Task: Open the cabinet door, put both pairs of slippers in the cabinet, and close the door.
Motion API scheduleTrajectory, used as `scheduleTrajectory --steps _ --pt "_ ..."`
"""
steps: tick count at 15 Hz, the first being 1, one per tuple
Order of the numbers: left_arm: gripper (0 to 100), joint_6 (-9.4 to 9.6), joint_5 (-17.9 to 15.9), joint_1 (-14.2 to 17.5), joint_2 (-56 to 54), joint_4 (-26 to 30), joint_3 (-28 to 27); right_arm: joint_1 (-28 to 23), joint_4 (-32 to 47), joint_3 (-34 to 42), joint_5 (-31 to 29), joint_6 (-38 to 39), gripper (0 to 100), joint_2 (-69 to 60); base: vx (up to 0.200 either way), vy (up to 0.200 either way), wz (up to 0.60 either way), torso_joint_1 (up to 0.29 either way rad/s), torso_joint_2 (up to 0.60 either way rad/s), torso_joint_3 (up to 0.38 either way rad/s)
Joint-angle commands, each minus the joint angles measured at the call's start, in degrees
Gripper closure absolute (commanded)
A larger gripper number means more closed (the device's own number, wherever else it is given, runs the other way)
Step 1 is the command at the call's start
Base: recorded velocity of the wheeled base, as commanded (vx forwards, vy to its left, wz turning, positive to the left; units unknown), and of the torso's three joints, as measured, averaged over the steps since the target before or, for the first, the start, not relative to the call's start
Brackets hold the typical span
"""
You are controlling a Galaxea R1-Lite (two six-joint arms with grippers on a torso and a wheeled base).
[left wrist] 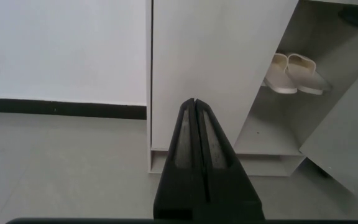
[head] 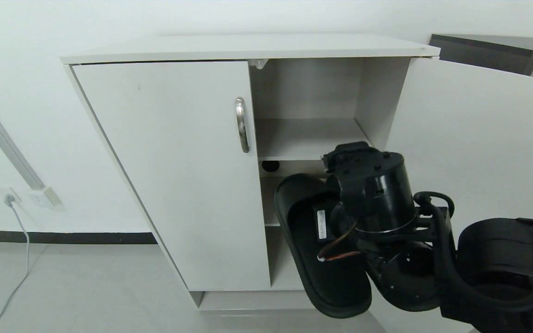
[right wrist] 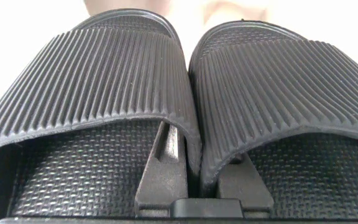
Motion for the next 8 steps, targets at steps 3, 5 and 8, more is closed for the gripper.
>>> scheduleTrajectory --steps 3,5,8 --pt "100 -0.09 0.03 0.04 0.08 -0.04 0.01 -0.34 0.28 -7.91 -3.43 -0.28 100 3.30 0.000 0.000 0.00 0.000 0.00 0.000" --pt "100 -0.09 0.03 0.04 0.08 -0.04 0.01 -1.04 0.37 -9.14 -3.43 -0.37 100 4.18 0.000 0.000 0.00 0.000 0.00 0.000" --pt "100 -0.09 0.12 0.04 0.08 -0.04 0.01 -1.22 0.37 -8.97 -3.43 -0.37 100 4.27 0.000 0.000 0.00 0.000 0.00 0.000"
